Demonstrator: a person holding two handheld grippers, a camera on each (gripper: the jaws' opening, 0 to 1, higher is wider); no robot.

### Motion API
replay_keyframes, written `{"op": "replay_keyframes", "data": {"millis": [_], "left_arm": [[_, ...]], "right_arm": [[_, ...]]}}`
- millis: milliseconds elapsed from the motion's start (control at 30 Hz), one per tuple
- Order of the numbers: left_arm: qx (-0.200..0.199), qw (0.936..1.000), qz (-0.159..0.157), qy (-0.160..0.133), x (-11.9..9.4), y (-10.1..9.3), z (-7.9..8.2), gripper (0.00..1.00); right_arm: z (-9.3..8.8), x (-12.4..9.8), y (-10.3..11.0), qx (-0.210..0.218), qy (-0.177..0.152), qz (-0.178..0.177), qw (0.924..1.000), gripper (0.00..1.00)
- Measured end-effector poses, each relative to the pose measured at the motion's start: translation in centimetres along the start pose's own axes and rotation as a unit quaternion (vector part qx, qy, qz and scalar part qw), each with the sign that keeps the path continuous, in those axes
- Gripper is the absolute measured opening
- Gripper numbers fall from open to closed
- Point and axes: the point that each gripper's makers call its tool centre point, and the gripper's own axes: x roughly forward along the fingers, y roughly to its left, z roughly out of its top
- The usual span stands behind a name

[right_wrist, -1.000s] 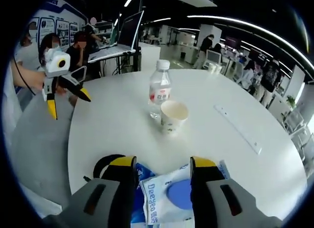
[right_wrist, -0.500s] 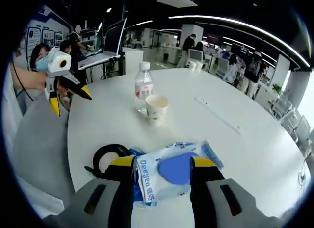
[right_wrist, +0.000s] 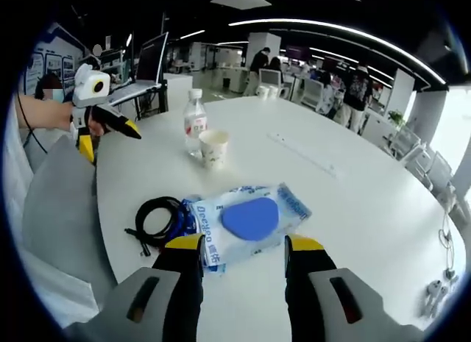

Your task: Arrange the tabletop items into an orderly group along one side of the table until the central work area is clear of visible clutter.

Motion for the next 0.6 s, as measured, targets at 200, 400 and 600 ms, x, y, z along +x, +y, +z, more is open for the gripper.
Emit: {"op": "replay_keyframes", "data": {"millis": [200, 400, 600], "left_arm": [[0.003, 1.0000, -0.007, 0.000, 0.9, -0.5, 0.4, 0.72], [0.000, 1.0000, -0.008, -0.003, 1.3, -0.6, 0.7, 0.71], [-0.006, 0.9999, -0.008, -0.003, 1.9, -0.8, 0.8, 0.71]], "right_arm": [[-0.7, -0.6, -0.7, 0.011, 0.001, -0.009, 0.9999, 0.41], [-0.9, -0.5, -1.1, 0.013, 0.001, -0.009, 0.9999, 0.41], [-1.1, 0.0, -1.5, 0.014, 0.002, -0.004, 0.9999, 0.40]]}}
